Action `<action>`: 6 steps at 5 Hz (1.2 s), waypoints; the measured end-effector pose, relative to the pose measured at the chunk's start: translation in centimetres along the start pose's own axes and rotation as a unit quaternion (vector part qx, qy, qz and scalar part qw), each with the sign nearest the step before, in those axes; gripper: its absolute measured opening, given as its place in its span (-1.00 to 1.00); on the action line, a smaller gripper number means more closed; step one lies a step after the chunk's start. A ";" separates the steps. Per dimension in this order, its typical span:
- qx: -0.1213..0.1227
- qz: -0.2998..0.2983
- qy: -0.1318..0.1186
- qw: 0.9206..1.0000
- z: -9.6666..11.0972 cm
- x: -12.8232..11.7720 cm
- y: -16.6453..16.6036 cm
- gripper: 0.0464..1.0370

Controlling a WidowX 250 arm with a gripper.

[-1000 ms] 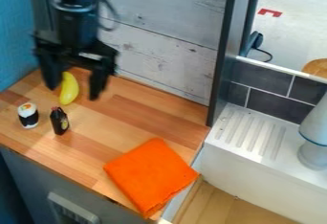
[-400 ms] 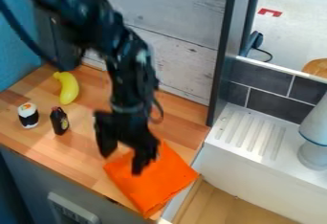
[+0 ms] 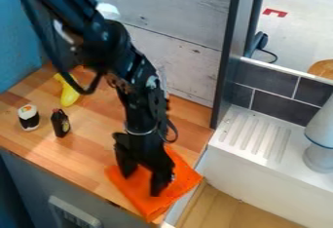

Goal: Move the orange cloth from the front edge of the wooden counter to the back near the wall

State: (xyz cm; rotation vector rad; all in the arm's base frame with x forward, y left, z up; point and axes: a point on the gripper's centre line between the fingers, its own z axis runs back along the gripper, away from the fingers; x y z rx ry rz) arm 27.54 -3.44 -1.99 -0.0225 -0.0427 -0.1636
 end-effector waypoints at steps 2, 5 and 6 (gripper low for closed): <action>0.012 0.027 0.014 0.999 -0.6 1.9 0.7 0.93; 0.013 0.148 0.016 0.989 -0.3 7.9 9.5 0.93; 0.012 0.198 0.014 0.980 -0.2 9.0 13.7 0.93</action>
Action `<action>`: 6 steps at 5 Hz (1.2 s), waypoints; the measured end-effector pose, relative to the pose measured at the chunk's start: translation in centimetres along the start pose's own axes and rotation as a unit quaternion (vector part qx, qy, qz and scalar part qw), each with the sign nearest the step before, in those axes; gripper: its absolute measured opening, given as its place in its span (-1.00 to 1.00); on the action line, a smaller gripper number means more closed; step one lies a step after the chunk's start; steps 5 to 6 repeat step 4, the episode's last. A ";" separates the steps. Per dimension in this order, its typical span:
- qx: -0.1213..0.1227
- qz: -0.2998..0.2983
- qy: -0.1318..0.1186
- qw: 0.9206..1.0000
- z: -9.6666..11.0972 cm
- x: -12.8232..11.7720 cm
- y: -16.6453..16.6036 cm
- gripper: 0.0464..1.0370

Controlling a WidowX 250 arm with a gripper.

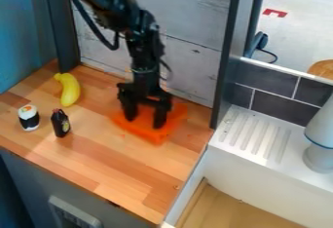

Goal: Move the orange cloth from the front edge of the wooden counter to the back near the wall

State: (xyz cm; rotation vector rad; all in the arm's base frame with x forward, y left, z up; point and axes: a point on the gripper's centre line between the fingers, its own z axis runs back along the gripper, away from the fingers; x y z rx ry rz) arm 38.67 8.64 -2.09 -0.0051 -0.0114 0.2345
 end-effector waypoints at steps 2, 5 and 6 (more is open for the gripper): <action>0.002 0.063 -0.003 0.998 0.3 2.6 4.7 0.93; -0.022 0.090 -0.052 0.994 4.7 0.0 5.3 0.93; -0.022 0.090 -0.052 0.994 4.7 0.0 5.3 0.93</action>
